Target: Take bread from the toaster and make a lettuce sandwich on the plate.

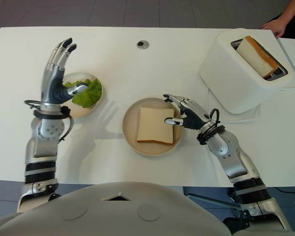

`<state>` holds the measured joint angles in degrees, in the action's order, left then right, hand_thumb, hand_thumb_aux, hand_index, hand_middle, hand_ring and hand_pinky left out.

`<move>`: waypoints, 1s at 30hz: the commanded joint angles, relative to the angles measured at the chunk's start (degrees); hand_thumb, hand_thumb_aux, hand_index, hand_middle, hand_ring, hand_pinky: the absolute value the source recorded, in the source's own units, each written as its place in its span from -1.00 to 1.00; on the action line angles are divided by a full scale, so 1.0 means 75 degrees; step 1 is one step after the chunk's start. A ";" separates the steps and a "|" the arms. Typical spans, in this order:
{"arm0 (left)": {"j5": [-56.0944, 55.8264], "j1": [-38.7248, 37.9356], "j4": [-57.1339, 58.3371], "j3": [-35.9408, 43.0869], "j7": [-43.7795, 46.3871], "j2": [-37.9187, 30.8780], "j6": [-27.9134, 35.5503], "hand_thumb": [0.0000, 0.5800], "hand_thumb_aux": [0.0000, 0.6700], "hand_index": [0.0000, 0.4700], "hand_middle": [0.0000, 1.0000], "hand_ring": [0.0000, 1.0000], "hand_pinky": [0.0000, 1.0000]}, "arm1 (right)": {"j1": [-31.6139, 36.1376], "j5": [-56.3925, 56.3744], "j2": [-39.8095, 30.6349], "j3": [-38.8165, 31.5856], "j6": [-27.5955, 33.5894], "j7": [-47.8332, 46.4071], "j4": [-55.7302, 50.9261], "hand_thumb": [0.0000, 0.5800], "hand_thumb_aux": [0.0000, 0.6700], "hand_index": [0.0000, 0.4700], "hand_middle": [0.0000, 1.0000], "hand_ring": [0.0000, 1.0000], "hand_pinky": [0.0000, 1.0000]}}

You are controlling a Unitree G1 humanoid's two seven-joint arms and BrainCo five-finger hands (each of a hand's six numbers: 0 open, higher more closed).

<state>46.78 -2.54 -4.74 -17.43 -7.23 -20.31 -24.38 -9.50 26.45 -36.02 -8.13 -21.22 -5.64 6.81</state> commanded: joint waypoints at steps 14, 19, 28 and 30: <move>0.0676 0.1866 0.4400 0.2682 0.0521 -0.2186 0.1463 -1.00 -1.00 -1.00 -1.00 -1.00 -1.00 | 0.0166 0.0586 0.0315 0.0073 -0.0248 0.0179 -0.0163 -1.00 -1.00 -1.00 -1.00 -1.00 -1.00; 0.0509 0.1924 0.4543 0.3220 0.0458 -0.2244 0.1454 1.00 1.00 1.00 -1.00 -1.00 -1.00 | 0.0253 0.0542 0.0327 0.0156 -0.0260 0.0156 -0.0159 -1.00 -1.00 -1.00 -1.00 -1.00 -1.00; -0.0344 0.1655 0.3506 0.2979 -0.0144 -0.2408 0.1345 1.00 1.00 1.00 -1.00 -1.00 -1.00 | 0.0322 0.0653 0.0499 0.0132 -0.0306 0.0275 -0.0425 -1.00 -1.00 -1.00 -1.00 -1.00 -1.00; -0.0673 0.1539 0.3176 0.2886 -0.0155 -0.2356 0.1224 1.00 1.00 1.00 -1.00 -1.00 -1.00 | 0.0361 0.0703 0.0524 0.0141 -0.0331 0.0332 -0.0500 -1.00 -1.00 -1.00 -1.00 -1.00 -1.00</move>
<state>44.15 10.43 21.48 5.06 -8.48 -37.76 -14.38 -7.36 31.50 -32.40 -6.81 -23.41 -3.40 4.02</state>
